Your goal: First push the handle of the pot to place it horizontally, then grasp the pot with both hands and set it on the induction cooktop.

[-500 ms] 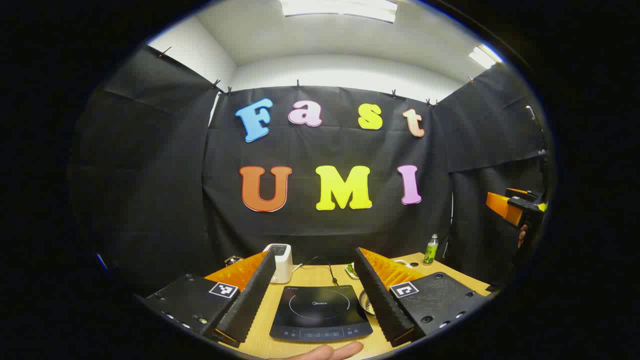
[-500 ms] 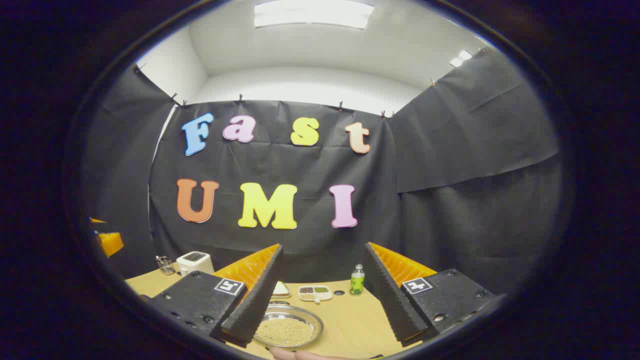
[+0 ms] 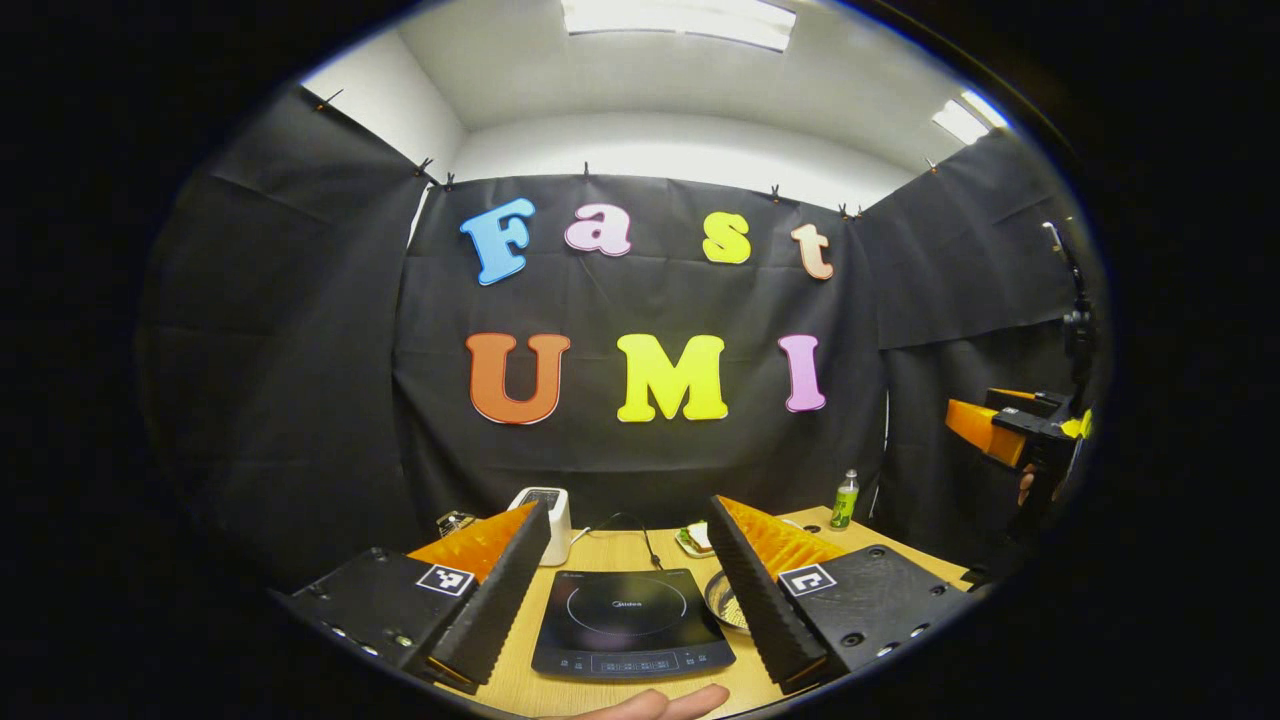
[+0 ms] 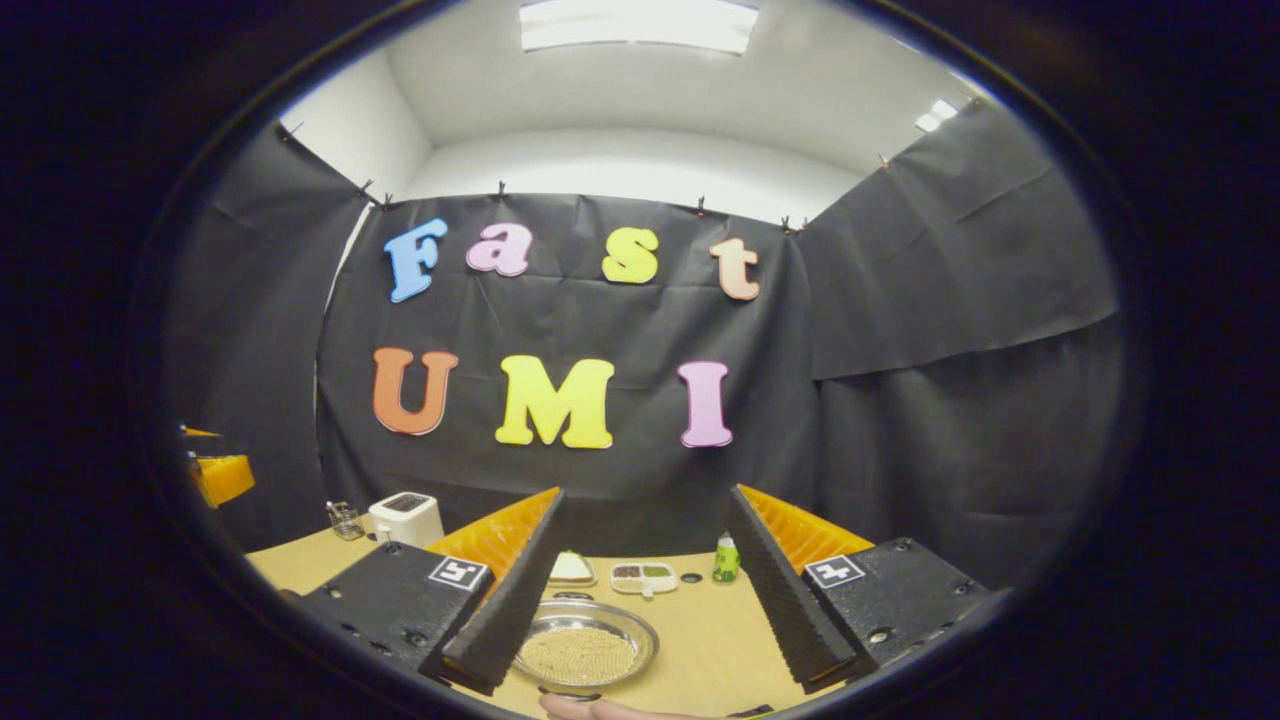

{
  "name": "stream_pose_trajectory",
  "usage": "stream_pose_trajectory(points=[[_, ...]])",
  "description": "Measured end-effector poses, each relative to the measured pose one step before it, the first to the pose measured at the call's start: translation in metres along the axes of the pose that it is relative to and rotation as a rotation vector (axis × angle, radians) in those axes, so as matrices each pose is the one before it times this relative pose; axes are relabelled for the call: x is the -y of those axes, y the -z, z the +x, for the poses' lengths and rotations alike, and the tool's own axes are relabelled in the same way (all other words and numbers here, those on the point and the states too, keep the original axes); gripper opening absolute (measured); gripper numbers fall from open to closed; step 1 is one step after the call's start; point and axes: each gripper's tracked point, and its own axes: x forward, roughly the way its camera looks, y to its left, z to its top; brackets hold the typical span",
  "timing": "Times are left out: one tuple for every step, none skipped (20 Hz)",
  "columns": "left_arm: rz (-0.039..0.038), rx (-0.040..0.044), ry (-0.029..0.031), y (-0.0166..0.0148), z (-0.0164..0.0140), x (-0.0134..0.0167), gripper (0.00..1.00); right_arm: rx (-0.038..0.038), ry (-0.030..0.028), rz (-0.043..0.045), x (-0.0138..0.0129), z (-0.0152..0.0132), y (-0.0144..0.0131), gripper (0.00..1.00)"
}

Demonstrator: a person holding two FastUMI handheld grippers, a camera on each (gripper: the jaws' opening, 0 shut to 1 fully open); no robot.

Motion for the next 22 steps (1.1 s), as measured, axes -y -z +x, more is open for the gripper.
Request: stream_pose_trajectory(points=[[0.00617,-0.00069,0.00666,0.00061,-0.00109,0.00250,0.95,-0.00065,0.00038,-0.00201,-0.00037,0.00020,0.00213,0.96],[0.00607,0.00110,0.00417,-0.00032,-0.00040,0.00153,0.94,-0.00504,-0.00339,-0.00091,-0.00184,-0.00037,0.00231,0.96],[0.00305,0.00347,-0.00045,-0.00094,-0.00075,0.00069,0.95,-0.00527,-0.00632,0.00300,-0.00159,0.00041,0.00327,0.96],[-0.00141,0.00424,-0.00379,-0.00026,0.00012,-0.00027,0.95,-0.00354,-0.00485,0.00397,-0.00015,0.00060,0.00147,0.96],[-0.00420,0.00325,-0.00188,0.00010,-0.00065,0.00101,0.95,-0.00246,-0.00139,0.00477,0.00200,0.00006,0.00251,1.00],[-0.00394,-0.00014,0.00011,0.00073,-0.00031,0.00066,0.95,-0.00363,-0.00059,0.00233,0.00205,0.00018,0.00107,1.00],[-0.00323,-0.00229,0.00004,0.00203,0.00055,0.00213,0.95,-0.00387,0.00192,0.00249,0.00229,0.00038,0.00274,0.96],[-0.00274,0.00076,0.00012,-0.00027,-0.00048,0.00057,0.95,-0.00234,0.00135,0.00702,0.00202,-0.00021,0.00071,0.96],[-0.00496,0.00440,-0.00428,-0.00096,-0.00055,0.00016,0.95,-0.00126,0.00024,0.00702,0.00141,-0.00009,0.00139,0.96],[-0.00622,-0.00008,-0.00464,0.00124,-0.00031,-0.00060,0.94,-0.00316,-0.00228,0.00583,0.00097,0.00051,0.00212,1.00],[-0.00484,-0.00348,0.00001,0.00277,0.00038,0.00066,0.95,-0.00616,-0.00434,0.00520,-0.00022,-0.00026,0.00374,1.00],[-0.00611,-0.00223,0.00253,0.00226,0.00115,0.00155,0.95,-0.00566,-0.00383,0.00286,0.00019,0.00039,0.00246,0.96],[-0.00662,-0.00084,-0.00031,0.00125,0.00006,-0.00029,0.95,-0.00475,-0.00195,0.00029,0.00105,0.00104,0.00226,0.96],[-0.00487,-0.00036,-0.00038,0.00163,0.00105,-0.00052,0.95,-0.00510,0.00211,-0.00004,0.00138,0.00202,0.00313,1.00],[-0.00357,-0.00303,0.00213,0.00211,0.00194,0.00028,0.95,-0.00965,0.00091,-0.00128,0.00074,0.00243,0.00520,0.96],[-0.00259,-0.00559,0.00382,0.00357,0.00155,0.00100,0.95,-0.01330,-0.00252,-0.00024,-0.00096,0.00199,0.00558,1.00],[-0.00310,-0.00168,0.00307,0.00180,0.00189,0.00003,0.95,-0.01625,-0.00492,-0.00119,-0.00179,0.00290,0.00596,0.96],[-0.00514,-0.00128,0.00223,0.00274,0.00218,0.00069,0.95,-0.01586,-0.00241,0.00065,0.00008,0.00269,0.00563,0.96],[-0.00484,-0.00907,0.00236,0.00438,0.00178,0.00033,0.94,-0.01693,-0.00469,0.00023,-0.00111,0.00244,0.00608,1.00],[-0.00272,-0.01218,0.00185,0.00455,0.00158,0.00021,0.95,-0.01707,-0.00686,0.00207,-0.00180,0.00294,0.00543,1.00],[-0.00033,-0.00838,-0.00276,0.00210,0.00150,-0.00078,0.95,-0.01695,-0.00582,0.00734,-0.00179,0.00341,0.00598,1.00],[0.00222,-0.00201,-0.00759,0.00131,0.00109,-0.00199,0.95,-0.02213,-0.00314,0.01241,-0.00136,0.00334,0.00520,0.94]])
